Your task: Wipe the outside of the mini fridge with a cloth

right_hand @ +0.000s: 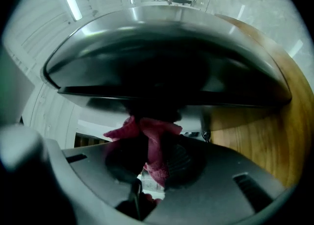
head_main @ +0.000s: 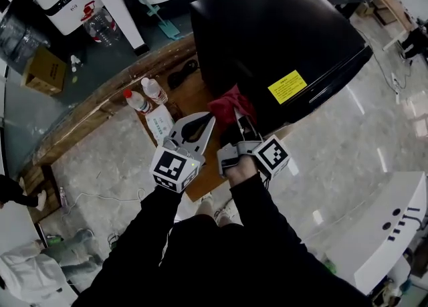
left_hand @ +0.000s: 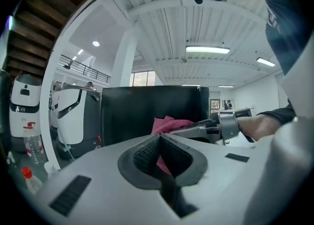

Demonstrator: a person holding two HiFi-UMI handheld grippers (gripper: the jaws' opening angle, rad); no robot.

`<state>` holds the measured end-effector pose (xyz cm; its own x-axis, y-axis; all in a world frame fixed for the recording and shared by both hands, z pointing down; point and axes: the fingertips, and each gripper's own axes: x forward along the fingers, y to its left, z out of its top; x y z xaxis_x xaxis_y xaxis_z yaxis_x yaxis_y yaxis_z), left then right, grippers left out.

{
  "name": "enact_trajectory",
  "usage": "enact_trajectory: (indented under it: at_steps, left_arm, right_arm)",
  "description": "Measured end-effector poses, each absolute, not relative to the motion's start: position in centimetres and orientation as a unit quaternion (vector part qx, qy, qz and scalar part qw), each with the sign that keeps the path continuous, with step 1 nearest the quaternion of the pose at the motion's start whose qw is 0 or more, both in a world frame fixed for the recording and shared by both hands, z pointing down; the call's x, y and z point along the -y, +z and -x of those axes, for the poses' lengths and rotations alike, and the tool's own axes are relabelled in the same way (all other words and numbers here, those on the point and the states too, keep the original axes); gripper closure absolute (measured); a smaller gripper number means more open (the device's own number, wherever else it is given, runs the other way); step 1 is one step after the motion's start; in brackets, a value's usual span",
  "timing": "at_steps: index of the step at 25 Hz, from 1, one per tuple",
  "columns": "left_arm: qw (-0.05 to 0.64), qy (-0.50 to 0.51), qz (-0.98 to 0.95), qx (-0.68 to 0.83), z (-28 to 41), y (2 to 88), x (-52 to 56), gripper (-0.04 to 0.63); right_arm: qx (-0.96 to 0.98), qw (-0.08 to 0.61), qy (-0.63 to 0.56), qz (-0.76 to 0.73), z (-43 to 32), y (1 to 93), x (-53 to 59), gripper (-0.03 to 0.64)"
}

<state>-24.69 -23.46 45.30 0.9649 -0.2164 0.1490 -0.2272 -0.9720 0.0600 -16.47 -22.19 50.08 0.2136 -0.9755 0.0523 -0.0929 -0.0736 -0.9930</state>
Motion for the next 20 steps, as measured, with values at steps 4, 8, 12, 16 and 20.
enact_trajectory:
  at_steps: [4,8,12,16,20]
  left_arm:
    - [0.058,0.094,-0.989,0.098,24.2,49.3,24.2,0.589]
    - [0.081,0.120,-0.986,0.085,23.6,53.9,24.8,0.589]
    - [0.098,0.155,-0.980,0.073,23.1,58.7,24.8,0.589]
    - [0.116,0.188,-0.973,0.062,22.9,63.3,24.7,0.589]
    - [0.138,0.217,-0.965,0.059,23.1,67.5,24.7,0.589]
  right_arm:
    - [-0.431,0.497,-0.449,0.605,16.6,54.2,22.7,0.528]
    - [-0.409,0.494,-0.460,0.614,16.4,58.6,23.0,0.528]
    - [-0.385,0.481,-0.476,0.627,16.3,62.7,22.9,0.528]
    - [-0.359,0.467,-0.492,0.640,16.2,66.9,22.4,0.528]
    - [-0.333,0.456,-0.506,0.652,16.2,71.2,21.5,0.528]
